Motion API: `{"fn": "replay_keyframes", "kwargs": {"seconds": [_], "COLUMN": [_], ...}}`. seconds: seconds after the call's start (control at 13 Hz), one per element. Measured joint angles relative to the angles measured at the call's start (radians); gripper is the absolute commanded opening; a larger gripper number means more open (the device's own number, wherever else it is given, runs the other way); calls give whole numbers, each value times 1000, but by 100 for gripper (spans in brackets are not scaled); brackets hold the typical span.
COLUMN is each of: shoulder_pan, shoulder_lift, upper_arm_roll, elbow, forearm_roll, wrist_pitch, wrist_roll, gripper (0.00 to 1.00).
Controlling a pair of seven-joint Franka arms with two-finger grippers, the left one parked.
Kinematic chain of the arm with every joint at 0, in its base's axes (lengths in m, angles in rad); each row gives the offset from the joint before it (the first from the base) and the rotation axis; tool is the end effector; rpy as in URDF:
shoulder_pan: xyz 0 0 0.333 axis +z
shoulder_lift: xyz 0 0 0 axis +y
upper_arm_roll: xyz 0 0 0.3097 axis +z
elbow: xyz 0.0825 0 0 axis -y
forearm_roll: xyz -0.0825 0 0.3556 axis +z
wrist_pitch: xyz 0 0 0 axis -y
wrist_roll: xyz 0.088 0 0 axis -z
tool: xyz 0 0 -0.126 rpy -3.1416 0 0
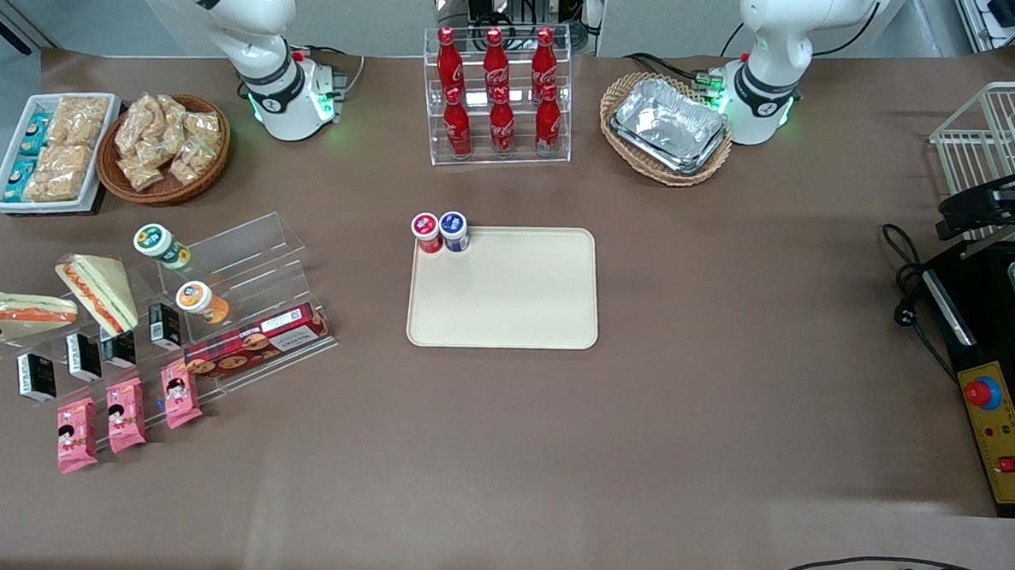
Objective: Place sandwich on tray
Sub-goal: 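Close the right gripper on the sandwich and lift it from the rack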
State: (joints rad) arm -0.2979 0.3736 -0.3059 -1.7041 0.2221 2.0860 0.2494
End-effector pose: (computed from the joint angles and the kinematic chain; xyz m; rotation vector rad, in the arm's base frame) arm 0.5363 -0.3312 0.3750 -2.7313 1.3853 -0.0667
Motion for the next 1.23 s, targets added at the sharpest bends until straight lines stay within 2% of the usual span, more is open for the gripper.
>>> {"fn": "replay_keyframes", "kwargs": {"seconds": [0.38, 0.54, 0.62, 0.69, 0.77, 1.0, 1.23], "shoulder_pan": [-6, -9, -9, -9, -10, -9, -9], "shoulder_lift": [0, 0, 0, 0, -1, -1, 7], "upper_arm_roll": [-2, -2, -2, -2, -2, -2, -1], "elbow": [-1, -1, -1, -1, 0, 12, 35], "forearm_roll": [1, 1, 1, 1, 1, 1, 1], "wrist_pitch": [0, 0, 0, 0, 0, 1, -12], "wrist_roll": [-86, -110, -123, -137, -156, -232, -310], "gripper": [73, 61, 52, 49, 39, 30, 30]}}
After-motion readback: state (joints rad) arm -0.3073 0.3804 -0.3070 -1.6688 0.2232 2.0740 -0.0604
